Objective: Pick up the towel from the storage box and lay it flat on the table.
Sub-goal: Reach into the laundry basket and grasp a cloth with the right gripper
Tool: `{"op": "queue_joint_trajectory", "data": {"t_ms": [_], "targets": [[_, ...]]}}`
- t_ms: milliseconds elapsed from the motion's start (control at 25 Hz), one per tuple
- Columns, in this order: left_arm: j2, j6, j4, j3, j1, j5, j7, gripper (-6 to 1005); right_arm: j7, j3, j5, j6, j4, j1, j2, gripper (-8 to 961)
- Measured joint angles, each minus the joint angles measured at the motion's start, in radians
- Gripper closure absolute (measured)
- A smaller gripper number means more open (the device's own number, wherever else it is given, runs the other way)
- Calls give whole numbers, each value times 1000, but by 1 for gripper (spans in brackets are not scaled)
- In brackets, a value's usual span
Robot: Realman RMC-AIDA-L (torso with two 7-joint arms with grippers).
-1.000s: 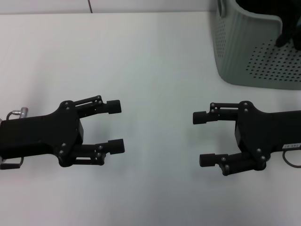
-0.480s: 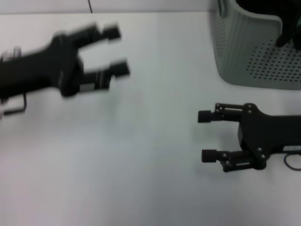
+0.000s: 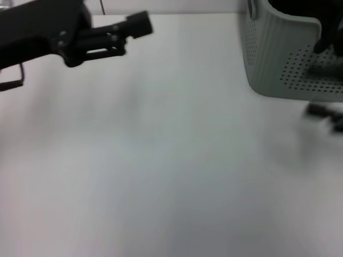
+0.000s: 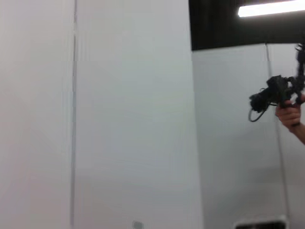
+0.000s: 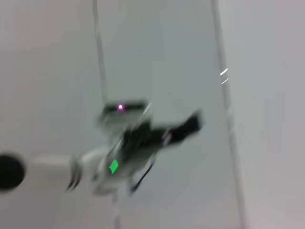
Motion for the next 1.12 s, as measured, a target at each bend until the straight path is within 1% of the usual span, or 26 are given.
{"op": "queue_joint_trajectory", "data": {"t_ms": [40, 120, 160, 240, 280, 320, 400, 440, 480, 600, 720, 760, 800, 840, 960, 1080, 1120], "targets": [[2, 0, -5, 0, 19, -7, 21, 157, 46, 31, 18, -12, -60, -18, -2, 175], [8, 0, -9, 0, 51, -4, 54, 157, 168, 97, 11, -1, -228, -35, -1, 175], [10, 0, -13, 4, 74, 11, 73, 157, 225, 112, -13, 23, -306, -36, 0, 175], [9, 0, -33, 6, 106, 44, 100, 157, 364, 125, -108, 114, -495, -19, -8, 196], [6, 0, -76, 6, 124, 63, 128, 157, 506, 127, -243, 211, -660, 19, -27, 206], [6, 0, -76, 6, 124, 63, 128, 157, 506, 127, -243, 211, -660, 19, -27, 215], [6, 0, -146, 4, 141, 71, 170, 157, 637, 127, -397, 271, -798, 94, -53, 233], [7, 0, -176, 3, 146, 71, 185, 157, 705, 127, -487, 292, -848, 152, -76, 242], [9, 0, -207, 2, 150, 72, 202, 157, 734, 127, -523, 298, -859, 176, -86, 251], [11, 0, -298, 1, 157, 72, 255, 157, 890, 128, -744, 309, -861, 345, -155, 255], [5, -1, -338, 1, 161, 71, 279, 158, 980, 129, -910, 286, -792, 462, -195, 259], [3, -1, -344, 1, 161, 71, 283, 158, 999, 128, -961, 272, -756, 496, -203, 261], [-1, -2, -349, 1, 163, 69, 286, 158, 1012, 129, -1011, 259, -715, 530, -210, 262], [-4, -2, -353, 1, 165, 67, 288, 158, 1019, 129, -1075, 239, -654, 575, -212, 263], [-9, -3, -361, 0, 174, 59, 289, 158, 1020, 124, -1205, 217, -505, 669, -203, 267], [-9, -6, -369, -1, 172, 60, 291, 158, 1016, 109, -1254, 225, -422, 715, -196, 271], [-8, -6, -369, -1, 169, 61, 291, 158, 1015, 106, -1257, 226, -412, 721, -195, 273]]}}
